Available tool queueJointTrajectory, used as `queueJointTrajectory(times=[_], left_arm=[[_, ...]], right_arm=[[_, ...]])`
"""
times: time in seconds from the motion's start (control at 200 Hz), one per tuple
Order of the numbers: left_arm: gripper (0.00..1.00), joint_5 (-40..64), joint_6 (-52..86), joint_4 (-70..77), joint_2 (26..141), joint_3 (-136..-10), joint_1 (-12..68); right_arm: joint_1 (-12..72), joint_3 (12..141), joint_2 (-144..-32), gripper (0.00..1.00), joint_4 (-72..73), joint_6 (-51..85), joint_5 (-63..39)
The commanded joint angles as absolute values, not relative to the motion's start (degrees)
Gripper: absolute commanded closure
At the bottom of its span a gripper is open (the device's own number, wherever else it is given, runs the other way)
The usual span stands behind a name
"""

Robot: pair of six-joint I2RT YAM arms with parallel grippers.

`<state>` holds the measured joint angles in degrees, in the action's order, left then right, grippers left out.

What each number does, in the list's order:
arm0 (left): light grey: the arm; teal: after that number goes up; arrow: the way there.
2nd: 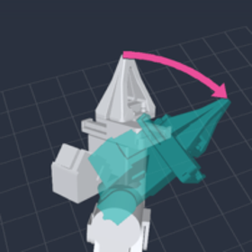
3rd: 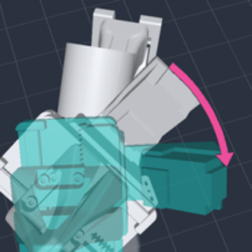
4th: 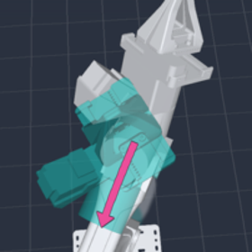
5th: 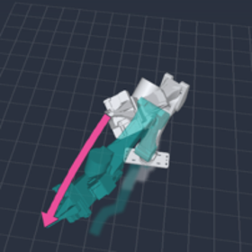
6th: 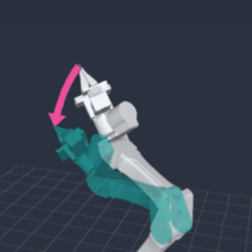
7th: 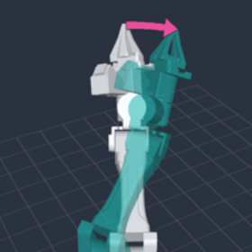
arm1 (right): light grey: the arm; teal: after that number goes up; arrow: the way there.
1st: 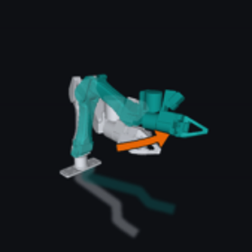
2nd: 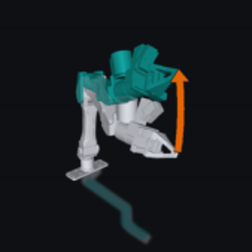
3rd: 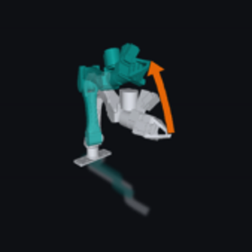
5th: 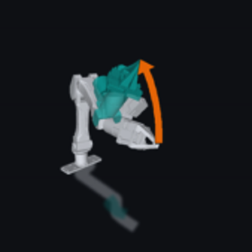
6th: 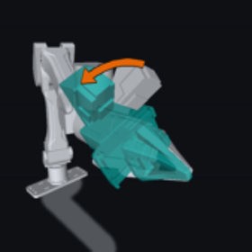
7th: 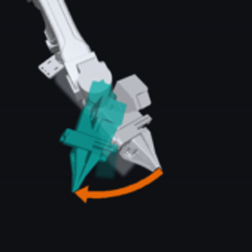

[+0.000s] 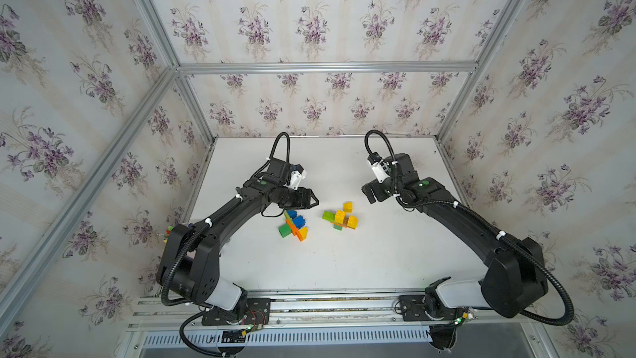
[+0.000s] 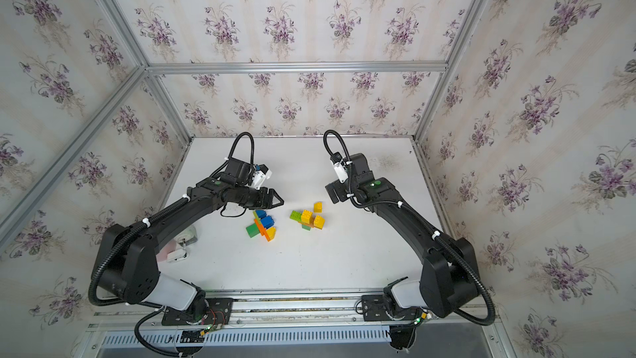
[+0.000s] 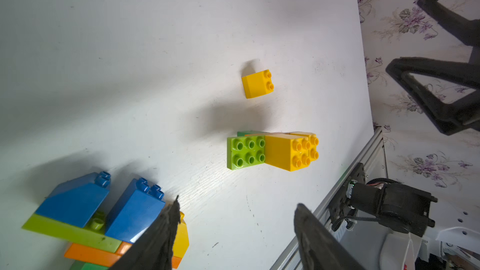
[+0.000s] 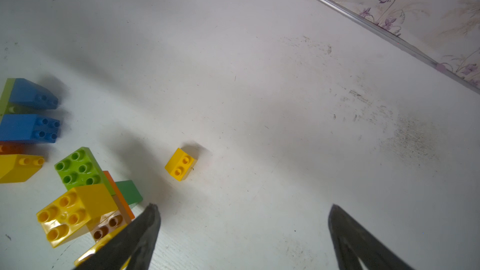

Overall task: Assemble a fork with lego
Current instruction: Pick up the lego brick from the center of the board.

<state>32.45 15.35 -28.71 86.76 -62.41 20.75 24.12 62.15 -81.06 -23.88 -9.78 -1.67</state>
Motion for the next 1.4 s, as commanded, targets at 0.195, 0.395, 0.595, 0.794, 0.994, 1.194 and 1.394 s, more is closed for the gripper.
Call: queueJointTrajectory(times=[0.195,0.395,0.595,0.794,0.994,1.194,1.394], left_arm=[[0.24,26.8,13.6,-31.0,87.6,-65.6,20.0],[0.24,25.8,13.5,-31.6,88.9,-67.2,18.8],[0.25,25.7,14.0,-32.1,90.5,-67.8,18.2],[0.25,25.6,14.4,-31.9,91.1,-67.8,17.9],[0.25,26.6,14.9,-30.5,90.4,-66.1,16.5],[0.25,27.9,14.8,-29.4,89.5,-64.3,15.3],[0.24,29.6,14.8,-28.0,89.3,-62.7,14.3]], right_arm=[[19.9,62.8,-87.0,0.18,-17.5,0.9,-13.1],[20.0,68.8,-97.1,0.20,-23.1,5.3,-16.1],[22.6,70.5,-103.2,0.24,-24.4,5.1,-18.4],[25.3,73.0,-108.0,0.28,-25.9,7.4,-16.5],[27.5,75.6,-110.9,0.30,-28.4,7.4,-12.8],[31.5,77.5,-112.9,0.30,-30.6,9.0,-9.8],[33.1,78.9,-115.0,0.29,-31.7,9.6,-11.3]])
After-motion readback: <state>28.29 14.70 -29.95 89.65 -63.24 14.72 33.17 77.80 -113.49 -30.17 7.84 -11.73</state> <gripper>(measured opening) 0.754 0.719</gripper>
